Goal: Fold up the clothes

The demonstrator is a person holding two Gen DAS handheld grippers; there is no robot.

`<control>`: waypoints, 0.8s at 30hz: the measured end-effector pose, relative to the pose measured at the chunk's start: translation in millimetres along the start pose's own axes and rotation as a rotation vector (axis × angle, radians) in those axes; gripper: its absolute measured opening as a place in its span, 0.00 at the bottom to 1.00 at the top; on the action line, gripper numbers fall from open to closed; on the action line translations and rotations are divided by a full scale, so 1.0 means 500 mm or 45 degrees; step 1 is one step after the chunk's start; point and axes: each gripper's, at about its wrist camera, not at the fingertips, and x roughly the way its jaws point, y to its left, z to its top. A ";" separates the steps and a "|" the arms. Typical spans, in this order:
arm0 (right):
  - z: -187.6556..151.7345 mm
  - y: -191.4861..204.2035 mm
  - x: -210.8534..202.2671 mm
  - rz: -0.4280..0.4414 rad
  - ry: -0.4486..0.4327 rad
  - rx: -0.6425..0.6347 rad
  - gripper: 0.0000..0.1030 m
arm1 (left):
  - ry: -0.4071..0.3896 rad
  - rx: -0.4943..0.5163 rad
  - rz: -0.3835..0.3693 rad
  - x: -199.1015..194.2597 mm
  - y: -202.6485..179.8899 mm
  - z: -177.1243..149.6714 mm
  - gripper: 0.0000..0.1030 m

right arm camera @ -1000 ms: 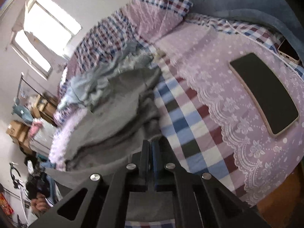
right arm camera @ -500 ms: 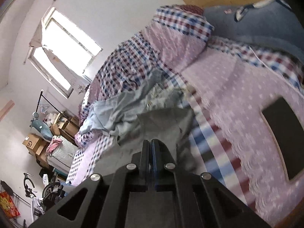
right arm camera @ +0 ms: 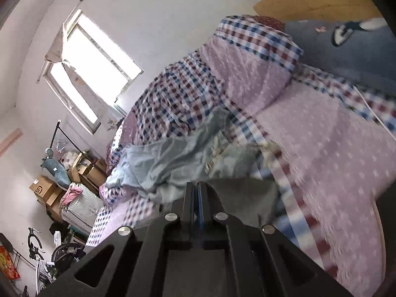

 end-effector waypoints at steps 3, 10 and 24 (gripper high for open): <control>0.046 0.021 0.052 -0.009 -0.016 -0.044 0.01 | -0.014 0.016 0.031 0.043 -0.011 0.041 0.02; 0.123 0.029 0.184 -0.068 -0.017 -0.055 0.01 | -0.025 0.046 0.188 0.164 0.002 0.135 0.01; 0.144 -0.081 0.499 -0.431 0.305 -0.069 0.05 | 0.006 0.042 0.663 0.357 0.121 0.235 0.07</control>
